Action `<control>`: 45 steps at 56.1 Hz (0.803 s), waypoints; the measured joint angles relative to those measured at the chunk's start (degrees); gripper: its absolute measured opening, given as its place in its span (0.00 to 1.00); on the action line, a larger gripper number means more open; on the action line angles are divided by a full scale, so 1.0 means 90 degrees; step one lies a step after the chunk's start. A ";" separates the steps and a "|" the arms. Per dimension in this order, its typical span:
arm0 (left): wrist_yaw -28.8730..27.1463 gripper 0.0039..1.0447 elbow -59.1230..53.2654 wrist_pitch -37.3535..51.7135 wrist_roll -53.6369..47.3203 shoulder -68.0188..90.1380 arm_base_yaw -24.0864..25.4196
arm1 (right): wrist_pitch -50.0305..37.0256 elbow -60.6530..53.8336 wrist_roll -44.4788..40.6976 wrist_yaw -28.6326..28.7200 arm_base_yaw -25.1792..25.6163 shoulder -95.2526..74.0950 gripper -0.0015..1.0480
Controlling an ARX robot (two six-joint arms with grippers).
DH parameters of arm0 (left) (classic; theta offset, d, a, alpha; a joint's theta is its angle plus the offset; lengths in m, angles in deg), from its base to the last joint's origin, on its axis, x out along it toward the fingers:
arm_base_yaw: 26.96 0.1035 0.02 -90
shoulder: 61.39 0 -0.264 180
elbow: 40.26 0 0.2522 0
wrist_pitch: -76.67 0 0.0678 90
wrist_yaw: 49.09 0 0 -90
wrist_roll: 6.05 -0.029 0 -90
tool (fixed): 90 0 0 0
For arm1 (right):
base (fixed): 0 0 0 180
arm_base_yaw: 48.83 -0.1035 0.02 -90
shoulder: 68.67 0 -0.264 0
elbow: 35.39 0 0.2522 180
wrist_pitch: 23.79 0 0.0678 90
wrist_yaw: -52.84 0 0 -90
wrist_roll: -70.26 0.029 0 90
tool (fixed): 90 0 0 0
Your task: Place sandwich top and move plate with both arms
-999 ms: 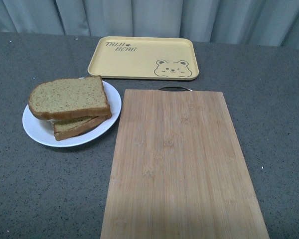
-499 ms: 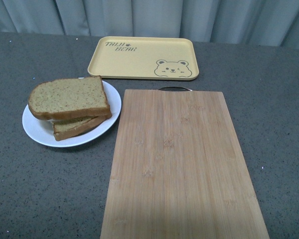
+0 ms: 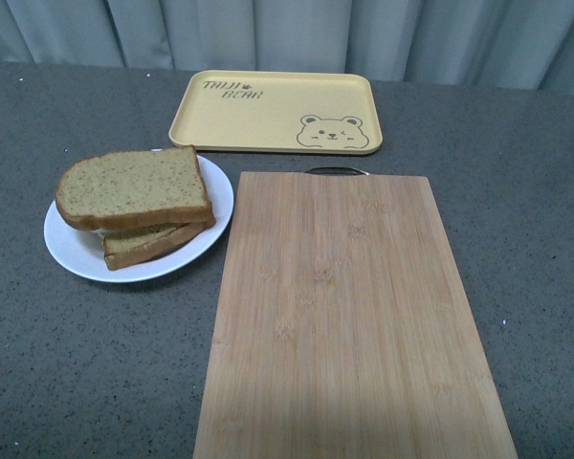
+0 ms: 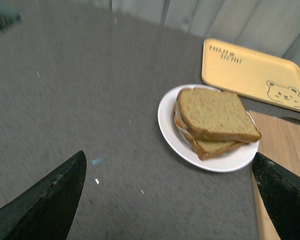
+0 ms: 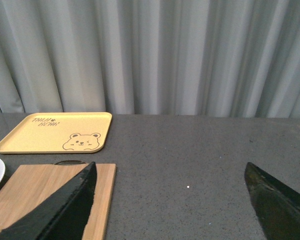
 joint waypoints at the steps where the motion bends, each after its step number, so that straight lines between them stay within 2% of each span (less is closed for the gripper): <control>1: 0.0109 0.94 0.0058 0.0223 0.0333 0.0449 0.0036 | 0.0000 -0.0002 0.0002 -0.0002 0.0000 0.0000 0.92; 6: 0.0512 0.94 0.0262 0.1120 0.1175 0.1863 0.0146 | 0.0000 -0.0002 0.0000 -0.0002 0.0000 0.0000 0.90; 12: 0.1360 0.94 0.1027 0.2880 0.2414 0.4976 0.0270 | 0.0000 0.0000 0.0000 -0.0002 0.0000 0.0000 0.91; 14: 0.1588 0.94 0.1319 0.3172 0.2739 0.5916 0.0340 | 0.0000 -0.0002 0.0000 -0.0002 0.0000 0.0000 0.91; 24: 0.2047 0.94 0.2166 0.3300 0.3245 0.8323 0.0549 | 0.0000 0.0000 0.0000 -0.0002 0.0000 0.0000 0.91; 45: 0.2409 0.94 0.2922 0.3031 0.3786 0.9840 0.0714 | 0.0000 0.0000 0.0000 -0.0002 0.0000 0.0000 0.91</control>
